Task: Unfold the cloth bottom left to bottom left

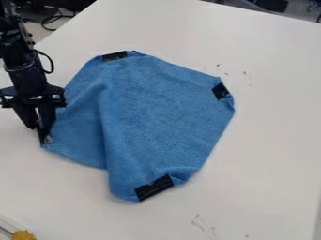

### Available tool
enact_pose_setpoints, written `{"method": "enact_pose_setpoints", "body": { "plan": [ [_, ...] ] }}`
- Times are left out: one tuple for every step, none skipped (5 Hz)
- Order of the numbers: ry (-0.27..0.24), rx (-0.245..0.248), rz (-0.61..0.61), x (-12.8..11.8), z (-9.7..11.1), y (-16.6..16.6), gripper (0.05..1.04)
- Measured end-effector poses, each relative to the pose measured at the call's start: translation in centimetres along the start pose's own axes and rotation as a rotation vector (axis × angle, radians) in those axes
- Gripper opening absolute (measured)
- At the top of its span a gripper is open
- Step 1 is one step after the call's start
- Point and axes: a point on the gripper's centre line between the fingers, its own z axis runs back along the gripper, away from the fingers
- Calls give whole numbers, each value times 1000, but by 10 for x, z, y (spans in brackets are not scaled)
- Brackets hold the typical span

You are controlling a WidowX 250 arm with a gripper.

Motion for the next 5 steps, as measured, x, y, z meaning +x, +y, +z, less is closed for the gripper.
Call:
{"method": "enact_pose_setpoints", "body": {
  "plan": [
    [1, 7, -15, 1, 0, -4, 167],
    [19, 28, -36, 0, 2, -8, 68],
    [8, 79, -60, -2, 21, -5, 55],
    [35, 103, -99, -8, 24, 4, 55],
    [20, 114, -117, -5, 31, 21, 55]
  ]
}}
